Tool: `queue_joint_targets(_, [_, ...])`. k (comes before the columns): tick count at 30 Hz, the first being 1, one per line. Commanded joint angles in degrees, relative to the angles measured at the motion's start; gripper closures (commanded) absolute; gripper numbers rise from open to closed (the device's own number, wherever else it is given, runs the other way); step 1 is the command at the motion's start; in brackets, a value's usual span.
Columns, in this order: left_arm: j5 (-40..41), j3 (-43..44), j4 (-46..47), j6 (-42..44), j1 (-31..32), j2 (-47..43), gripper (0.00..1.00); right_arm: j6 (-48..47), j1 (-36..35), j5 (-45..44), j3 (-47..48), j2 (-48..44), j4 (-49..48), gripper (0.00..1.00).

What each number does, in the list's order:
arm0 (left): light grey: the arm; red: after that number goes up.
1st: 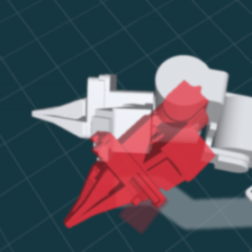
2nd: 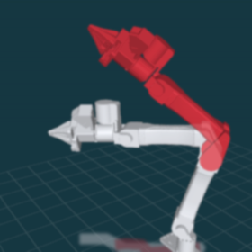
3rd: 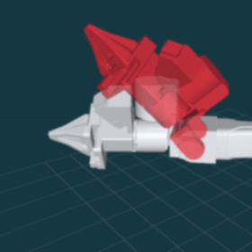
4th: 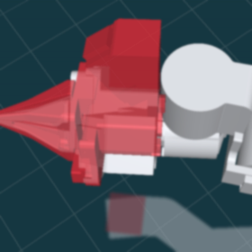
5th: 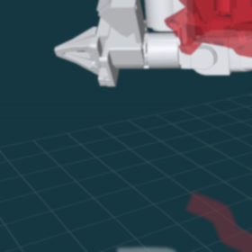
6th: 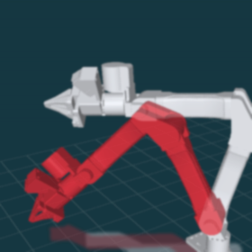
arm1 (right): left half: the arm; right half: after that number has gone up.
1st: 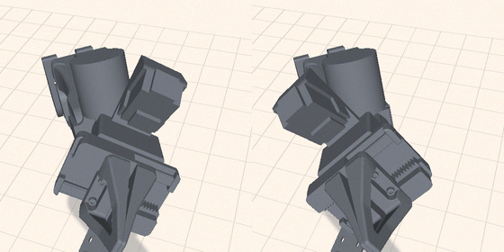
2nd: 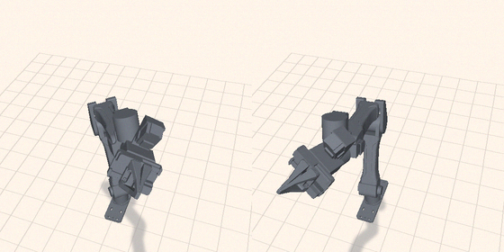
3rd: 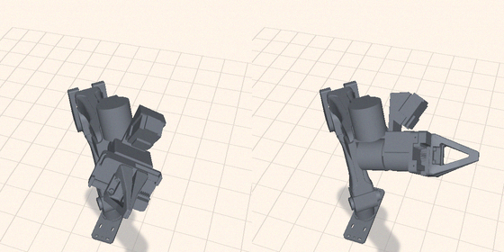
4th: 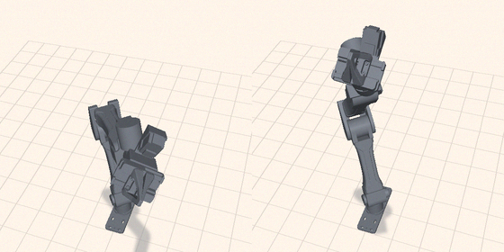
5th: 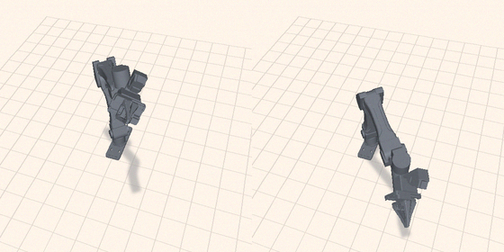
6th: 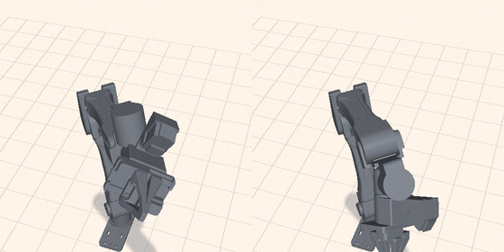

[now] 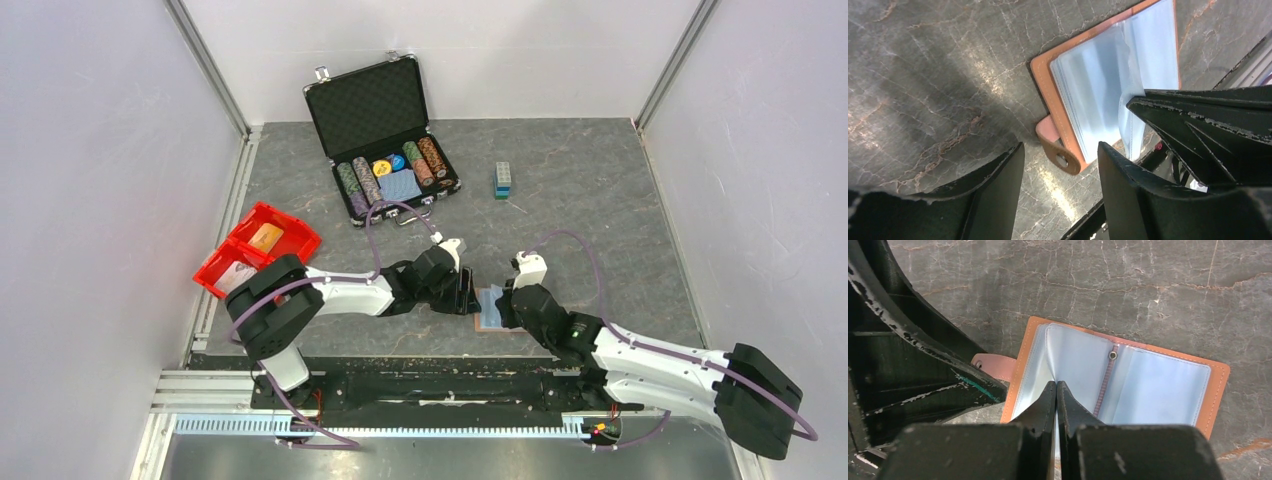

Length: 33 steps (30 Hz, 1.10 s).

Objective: Take the credit cards out of the card holder
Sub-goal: Remove the credit card from the card holder.

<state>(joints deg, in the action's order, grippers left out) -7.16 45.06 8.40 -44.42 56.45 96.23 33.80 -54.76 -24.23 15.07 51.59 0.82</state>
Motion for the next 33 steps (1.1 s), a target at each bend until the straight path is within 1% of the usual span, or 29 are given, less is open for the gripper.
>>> queue_joint_targets(1, [3.65, 0.93, 0.43, 3.27, 0.20, 0.97, 0.40, -0.68, 0.25, 1.55, -0.70, -0.47, -3.54, 1.00])
queue_joint_targets(4, [4.50, 1.13, 0.47, 3.66, 0.22, 1.16, 0.47, -0.50, 0.33, 2.32, -1.01, -0.61, -3.54, 1.00])
queue_joint_targets(6, [4.42, 1.41, 0.69, 4.11, 0.23, 1.26, 0.55, -0.27, 0.33, 2.25, -1.41, -0.91, -3.68, 1.00])
queue_joint_targets(10, [3.40, 1.32, -0.89, 4.28, 0.20, 0.19, 0.83, -0.19, 0.77, 1.55, -1.48, -1.06, -2.50, 1.00])
queue_joint_targets(12, [3.94, -0.57, -1.12, 3.61, 0.24, -2.72, 0.94, -0.16, 1.16, -0.21, -0.78, -1.34, 0.35, 1.00])
queue_joint_targets(13, [4.73, -1.60, -1.70, 3.20, 0.24, -4.61, 0.97, -0.17, 1.44, -1.02, -0.40, -1.66, 2.26, 0.98])
queue_joint_targets(15, [5.18, -3.30, -2.95, 2.98, 0.24, -7.57, 0.98, 0.05, 1.96, -2.82, 0.06, -2.47, 5.08, 0.94])
queue_joint_targets(19, [3.04, -6.79, -2.53, 1.86, 0.24, -11.85, 0.98, 1.78, 3.01, -6.64, 1.36, -3.67, 12.31, 0.83])
queue_joint_targets(24, [2.36, -9.34, -2.08, 1.47, 0.24, -14.37, 0.98, 2.08, 3.51, -10.58, 7.80, -3.31, 22.07, 0.70])
queue_joint_targets(27, [1.53, -9.55, -1.65, 1.45, 0.24, -14.69, 0.98, 0.53, 3.53, -7.91, 11.97, -2.86, 23.95, 0.63])
queue_joint_targets(30, [1.35, -9.62, -1.38, 1.14, 0.24, -14.97, 0.98, 0.02, 3.44, -2.69, 14.31, -2.88, 22.89, 0.59])
queue_joint_targets(32, [1.04, -9.76, -0.97, 0.80, 0.24, -15.33, 0.98, -0.90, 3.41, 1.52, 13.85, -3.68, 19.08, 0.57])
queue_joint_targets(33, [0.88, -10.09, -0.65, 0.51, 0.24, -15.50, 0.98, -1.22, 3.43, 4.33, 12.81, -4.31, 15.34, 0.57])
